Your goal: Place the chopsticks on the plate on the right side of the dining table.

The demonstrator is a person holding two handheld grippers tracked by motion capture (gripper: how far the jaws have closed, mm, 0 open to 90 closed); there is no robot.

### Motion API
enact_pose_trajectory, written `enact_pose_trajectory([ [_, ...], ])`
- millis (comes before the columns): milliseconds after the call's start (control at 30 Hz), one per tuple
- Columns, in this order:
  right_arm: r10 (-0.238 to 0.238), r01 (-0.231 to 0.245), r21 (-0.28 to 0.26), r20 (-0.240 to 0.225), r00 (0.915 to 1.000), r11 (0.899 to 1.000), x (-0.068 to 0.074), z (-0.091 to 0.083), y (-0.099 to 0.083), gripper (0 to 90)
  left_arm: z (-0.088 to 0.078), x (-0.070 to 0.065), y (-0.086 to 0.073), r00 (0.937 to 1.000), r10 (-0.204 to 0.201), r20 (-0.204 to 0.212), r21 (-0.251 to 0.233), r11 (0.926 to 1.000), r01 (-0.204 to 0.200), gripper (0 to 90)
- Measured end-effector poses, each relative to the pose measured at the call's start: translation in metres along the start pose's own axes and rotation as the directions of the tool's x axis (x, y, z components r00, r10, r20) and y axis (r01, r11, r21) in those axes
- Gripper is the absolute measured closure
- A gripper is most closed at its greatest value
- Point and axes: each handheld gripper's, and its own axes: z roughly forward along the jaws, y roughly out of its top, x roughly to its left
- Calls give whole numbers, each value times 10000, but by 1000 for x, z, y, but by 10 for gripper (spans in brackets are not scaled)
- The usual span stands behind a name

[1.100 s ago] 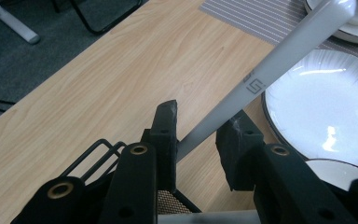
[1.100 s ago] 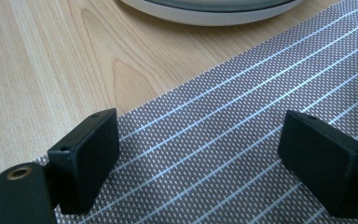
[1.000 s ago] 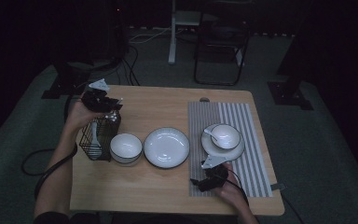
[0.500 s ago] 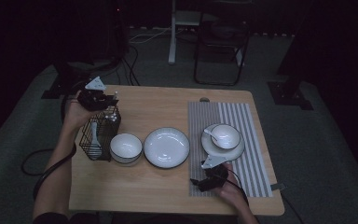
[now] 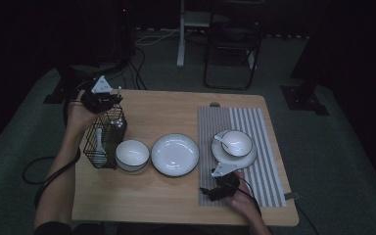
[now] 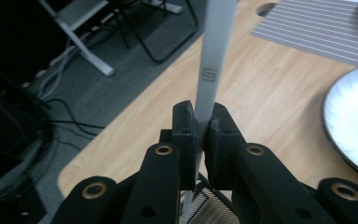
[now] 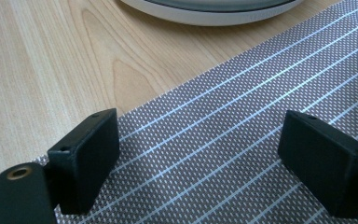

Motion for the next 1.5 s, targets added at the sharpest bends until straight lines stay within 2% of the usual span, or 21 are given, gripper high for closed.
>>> enact_pose_trajectory([
  [267, 2, -2, 3, 1, 10000, 10000, 0, 0, 0, 125, -11, 0, 9, 10000, 4, 4, -466, 9989, -4, 848],
  [367, 1, -1, 0, 0, 10000, 10000, 0, 0, 0, 125, -16, 1, 13, 9999, -64, 157, -629, 9980, 73, 848],
  [533, 1, -1, 2, 2, 10000, 10000, 0, 0, 0, 125, -25, 4, 18, 9979, -376, 521, -1048, 9936, 429, 849],
  [700, 1, -1, 2, 2, 10000, 10000, 0, 0, 0, 125, -30, 4, 21, 9977, -302, 602, -1067, 9936, 365, 849],
  [933, 3, -3, -1, -1, 10000, 10000, 0, 0, 0, 125, -40, 4, 27, 9980, -308, 543, -1402, 9894, 381, 849],
  [1200, 5, -5, -1, 0, 10000, 10000, 0, 0, 0, 125, -48, 2, 39, 9993, -6, 386, -1604, 9870, 68, 849],
  [1333, 2, -2, -1, 0, 10000, 10000, 0, 0, 0, 125, -55, 0, 47, 9994, 112, 324, -1816, 9834, -52, 849],
  [1500, -2, 2, -4, 0, 10000, 10000, 0, 0, 0, 125, -60, -2, 54, 9988, 200, 453, -2129, 9770, -99, 849],
])
